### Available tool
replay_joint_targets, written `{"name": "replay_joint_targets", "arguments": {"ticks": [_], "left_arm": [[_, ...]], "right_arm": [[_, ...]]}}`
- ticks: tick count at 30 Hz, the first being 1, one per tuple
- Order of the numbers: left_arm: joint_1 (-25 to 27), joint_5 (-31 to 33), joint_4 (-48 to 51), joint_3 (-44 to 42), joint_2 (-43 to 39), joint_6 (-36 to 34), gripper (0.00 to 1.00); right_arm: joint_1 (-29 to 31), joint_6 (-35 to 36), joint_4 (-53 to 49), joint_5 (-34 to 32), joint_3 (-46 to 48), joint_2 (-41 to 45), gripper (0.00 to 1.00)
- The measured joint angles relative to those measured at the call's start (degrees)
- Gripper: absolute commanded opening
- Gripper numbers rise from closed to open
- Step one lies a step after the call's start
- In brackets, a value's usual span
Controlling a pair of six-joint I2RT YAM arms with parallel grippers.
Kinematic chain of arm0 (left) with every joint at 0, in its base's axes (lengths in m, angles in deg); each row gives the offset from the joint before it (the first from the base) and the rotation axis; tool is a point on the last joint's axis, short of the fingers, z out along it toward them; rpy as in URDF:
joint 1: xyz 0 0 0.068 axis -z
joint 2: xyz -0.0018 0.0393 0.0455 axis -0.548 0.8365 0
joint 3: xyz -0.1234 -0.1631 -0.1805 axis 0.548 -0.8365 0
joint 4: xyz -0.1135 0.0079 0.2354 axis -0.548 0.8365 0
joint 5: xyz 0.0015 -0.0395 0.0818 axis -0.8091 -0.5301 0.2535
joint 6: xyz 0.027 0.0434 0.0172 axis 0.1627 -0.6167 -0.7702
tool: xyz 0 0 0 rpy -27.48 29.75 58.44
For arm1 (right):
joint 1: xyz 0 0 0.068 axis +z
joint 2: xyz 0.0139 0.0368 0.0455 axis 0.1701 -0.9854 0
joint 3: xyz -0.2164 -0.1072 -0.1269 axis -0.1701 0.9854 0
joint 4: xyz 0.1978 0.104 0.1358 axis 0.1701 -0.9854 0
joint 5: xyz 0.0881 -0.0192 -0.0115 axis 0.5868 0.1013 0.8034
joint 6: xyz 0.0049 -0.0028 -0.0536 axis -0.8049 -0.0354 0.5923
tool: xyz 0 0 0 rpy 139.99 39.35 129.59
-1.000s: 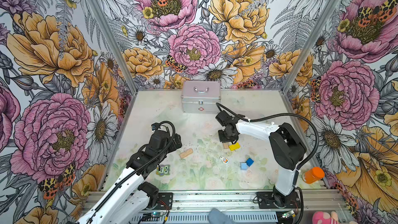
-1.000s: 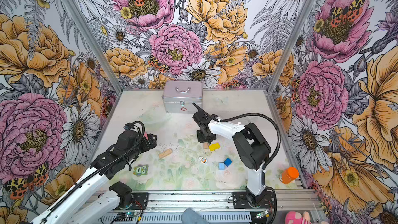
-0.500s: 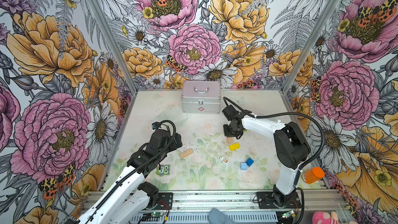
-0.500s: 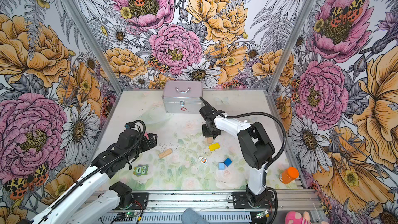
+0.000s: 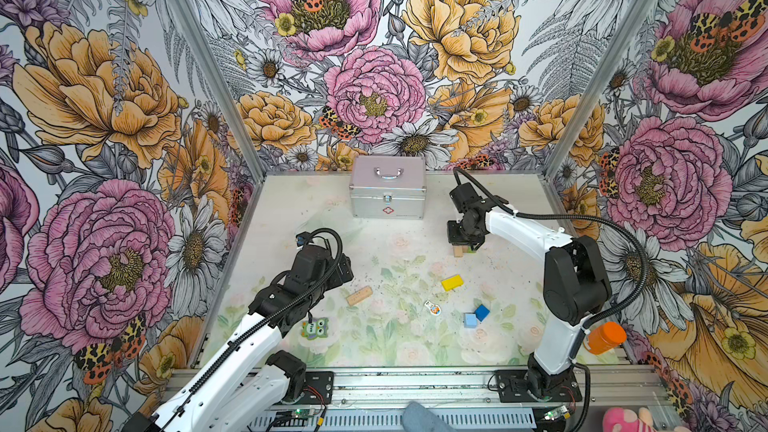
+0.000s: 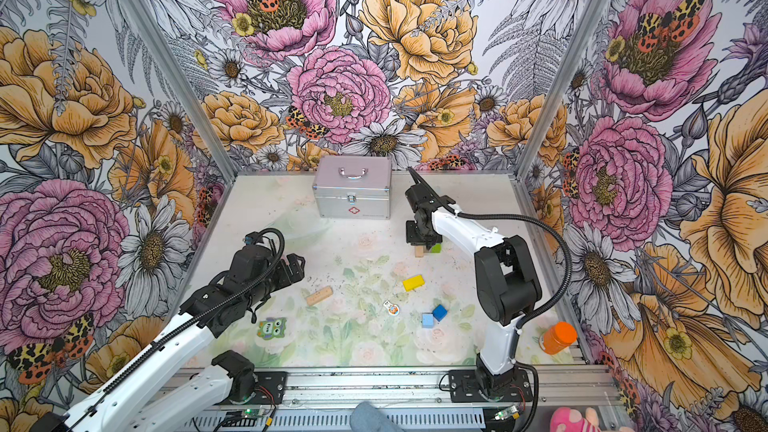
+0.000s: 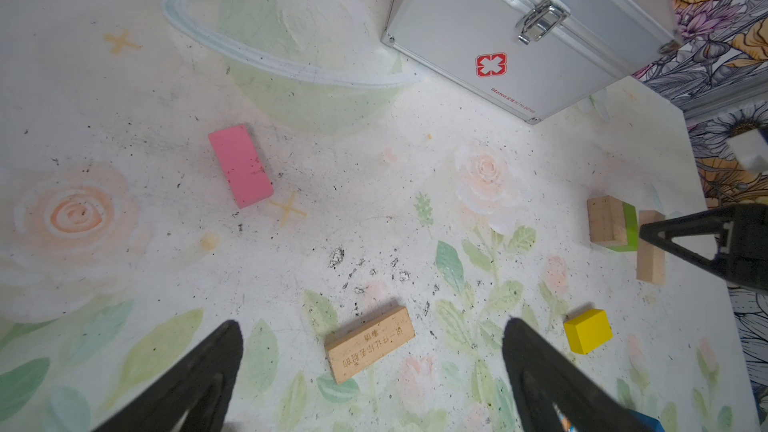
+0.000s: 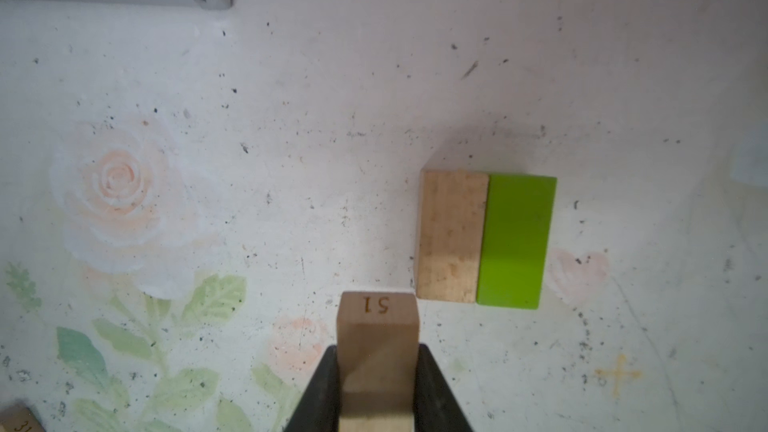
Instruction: Build the wood block tower
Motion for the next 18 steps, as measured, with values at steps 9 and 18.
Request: {"name": "replay_joint_targets", "arguments": {"ticks": [9, 18], "left_arm": [[-0.1, 0.0, -1.4, 0.7, 1.8, -0.3, 0.99], [-0.2, 0.0, -2.7, 1.5, 4.0, -0.7, 0.99]], "right_arm": [[-3.1, 1.5, -0.6, -0.7, -4.4, -3.1, 0.28], [-4.0, 2.6, -1.4, -0.9, -4.8, -5.7, 0.28]]}}
